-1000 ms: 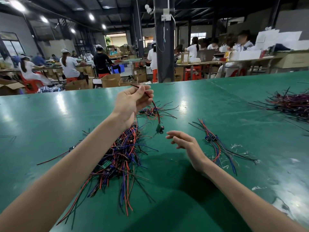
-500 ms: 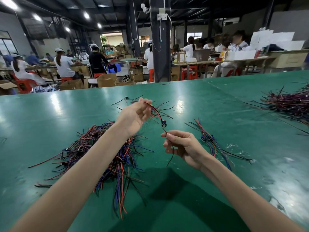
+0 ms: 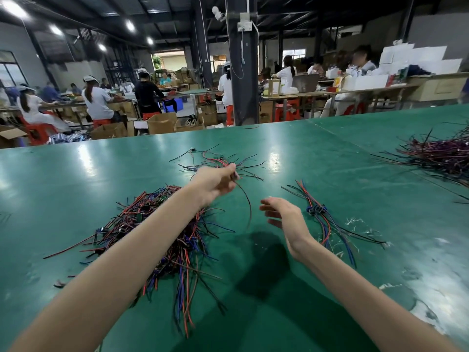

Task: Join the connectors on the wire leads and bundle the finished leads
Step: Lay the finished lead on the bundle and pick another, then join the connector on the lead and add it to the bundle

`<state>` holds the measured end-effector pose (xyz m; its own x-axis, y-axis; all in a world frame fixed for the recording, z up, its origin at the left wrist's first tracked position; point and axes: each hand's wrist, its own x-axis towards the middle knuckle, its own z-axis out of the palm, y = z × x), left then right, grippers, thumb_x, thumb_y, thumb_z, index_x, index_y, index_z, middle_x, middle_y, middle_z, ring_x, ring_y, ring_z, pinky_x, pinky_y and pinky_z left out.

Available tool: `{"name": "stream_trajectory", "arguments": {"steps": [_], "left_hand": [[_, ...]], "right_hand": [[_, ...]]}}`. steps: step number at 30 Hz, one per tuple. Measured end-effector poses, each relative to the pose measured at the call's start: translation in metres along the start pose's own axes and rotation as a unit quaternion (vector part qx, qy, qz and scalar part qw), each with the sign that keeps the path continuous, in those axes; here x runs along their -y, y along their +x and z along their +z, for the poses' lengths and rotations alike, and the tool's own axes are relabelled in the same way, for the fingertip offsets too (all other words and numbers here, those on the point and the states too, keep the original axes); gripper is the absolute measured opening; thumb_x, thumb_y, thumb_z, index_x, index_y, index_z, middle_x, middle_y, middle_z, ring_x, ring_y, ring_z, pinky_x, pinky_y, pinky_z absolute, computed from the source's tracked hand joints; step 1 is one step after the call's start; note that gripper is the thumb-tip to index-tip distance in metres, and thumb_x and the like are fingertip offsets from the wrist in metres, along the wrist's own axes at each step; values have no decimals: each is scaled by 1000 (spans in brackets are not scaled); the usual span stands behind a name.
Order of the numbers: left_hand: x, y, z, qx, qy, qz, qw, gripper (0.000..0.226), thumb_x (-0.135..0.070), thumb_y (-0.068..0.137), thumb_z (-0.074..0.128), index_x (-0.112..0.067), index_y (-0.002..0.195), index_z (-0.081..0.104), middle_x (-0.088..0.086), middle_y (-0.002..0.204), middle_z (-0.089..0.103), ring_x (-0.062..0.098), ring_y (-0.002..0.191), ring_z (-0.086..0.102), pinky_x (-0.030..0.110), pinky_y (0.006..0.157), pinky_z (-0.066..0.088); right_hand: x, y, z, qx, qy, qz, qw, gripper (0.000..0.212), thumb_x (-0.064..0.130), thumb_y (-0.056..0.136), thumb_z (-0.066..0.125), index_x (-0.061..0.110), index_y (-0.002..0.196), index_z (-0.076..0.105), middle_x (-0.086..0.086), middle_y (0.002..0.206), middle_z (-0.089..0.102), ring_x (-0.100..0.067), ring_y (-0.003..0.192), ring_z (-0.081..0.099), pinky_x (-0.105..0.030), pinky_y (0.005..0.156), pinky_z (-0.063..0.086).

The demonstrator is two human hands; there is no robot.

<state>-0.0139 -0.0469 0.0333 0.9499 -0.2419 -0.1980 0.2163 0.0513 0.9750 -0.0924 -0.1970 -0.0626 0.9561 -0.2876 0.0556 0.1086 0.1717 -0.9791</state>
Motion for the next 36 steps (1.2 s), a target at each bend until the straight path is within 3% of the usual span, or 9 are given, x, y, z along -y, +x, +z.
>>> {"name": "stream_trajectory", "arguments": {"steps": [3,6,8,10,14,17,23,27,36], "left_hand": [[-30,35,2,-94,2,33,995,33,-18,91,62,5,113,54,20,126,56,21,97,62,23,82,55],[-41,53,-2,-59,52,1,997,66,-26,93,58,2,144,26,16,153,26,27,137,36,33,111,34],[-37,56,-11,-17,107,-11,994,50,-20,96,54,1,138,36,8,135,47,20,117,52,38,112,33],[-31,53,-24,-23,184,11,983,11,-12,98,50,-6,105,55,0,90,51,12,74,48,34,95,46],[-24,38,-76,-66,393,73,914,17,-5,95,51,0,107,62,9,96,60,17,78,53,25,66,45],[-20,17,-105,-10,528,16,849,22,-14,93,57,3,106,63,7,81,58,12,62,44,15,48,38],[-1,-5,-109,87,623,-30,777,34,-32,90,64,-6,111,62,5,104,65,11,77,62,28,74,50],[11,-10,-99,57,700,19,711,43,-32,83,72,0,110,62,11,104,69,18,83,60,30,79,47],[13,-20,-113,-34,569,64,819,42,-17,85,70,-1,120,55,14,116,62,29,106,59,35,92,45]], "right_hand": [[-8,2,-8,-59,-72,-8,996,20,24,96,49,13,97,66,-2,100,66,-17,97,57,-34,92,42],[-16,-1,-13,-32,-142,-36,989,17,26,97,50,17,102,63,4,104,64,-14,102,56,-24,85,40],[-18,0,-12,-12,-184,-59,981,16,25,97,51,18,104,63,5,105,64,-7,98,56,-15,78,38],[-19,1,-9,8,-217,-74,973,15,23,97,51,18,106,62,6,104,63,-2,93,55,-8,74,37],[-20,1,-6,26,-259,-89,961,17,22,96,51,15,107,62,4,102,63,-7,93,56,-15,76,39],[-20,0,-5,25,-269,-90,958,17,21,96,51,13,106,63,2,102,63,-12,95,56,-22,80,39],[-21,0,-6,20,-276,-84,957,16,22,97,51,15,105,63,3,102,64,-10,94,56,-15,74,39],[-23,0,-7,19,-280,-80,956,15,22,97,51,16,102,63,5,99,63,1,88,54,-6,68,37],[-24,2,-9,23,-282,-78,956,17,23,97,50,15,104,63,4,102,63,-1,89,54,-9,69,37]]}}
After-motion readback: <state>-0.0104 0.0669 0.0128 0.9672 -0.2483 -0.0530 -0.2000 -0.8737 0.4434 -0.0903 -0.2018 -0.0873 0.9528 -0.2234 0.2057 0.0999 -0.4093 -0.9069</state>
